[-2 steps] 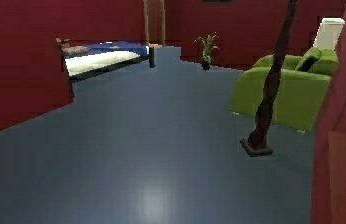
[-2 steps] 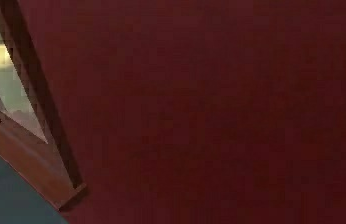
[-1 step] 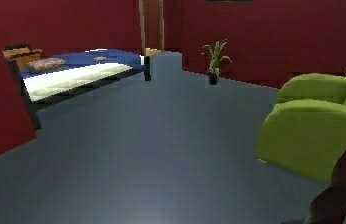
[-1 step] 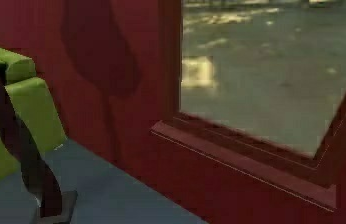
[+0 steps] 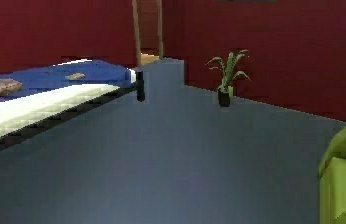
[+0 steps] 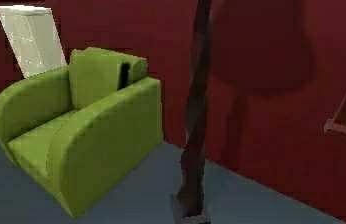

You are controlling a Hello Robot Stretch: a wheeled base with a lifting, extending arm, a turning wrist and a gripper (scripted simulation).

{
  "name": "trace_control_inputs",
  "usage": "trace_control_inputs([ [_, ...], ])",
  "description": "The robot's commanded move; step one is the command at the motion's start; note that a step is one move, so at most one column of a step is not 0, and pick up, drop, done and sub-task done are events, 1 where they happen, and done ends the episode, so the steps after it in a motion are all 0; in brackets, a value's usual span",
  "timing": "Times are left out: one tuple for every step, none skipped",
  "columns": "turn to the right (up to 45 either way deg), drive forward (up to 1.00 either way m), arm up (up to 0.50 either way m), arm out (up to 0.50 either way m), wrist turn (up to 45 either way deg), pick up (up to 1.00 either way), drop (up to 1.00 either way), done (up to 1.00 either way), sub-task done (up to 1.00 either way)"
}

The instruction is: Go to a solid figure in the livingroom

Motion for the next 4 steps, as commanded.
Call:
trace_control_inputs([
  [0.0,1.0,0.0,0.0,0.0,0.0,0.0,0.0,0.0],
  [0.0,1.0,0.0,0.0,0.0,0.0,0.0,0.0,0.0],
  [-3.0,0.0,0.0,0.0,0.0,0.0,0.0,0.0,0.0],
  [0.0,0.8,0.0,0.0,0.0,0.0,0.0,0.0,0.0],
])
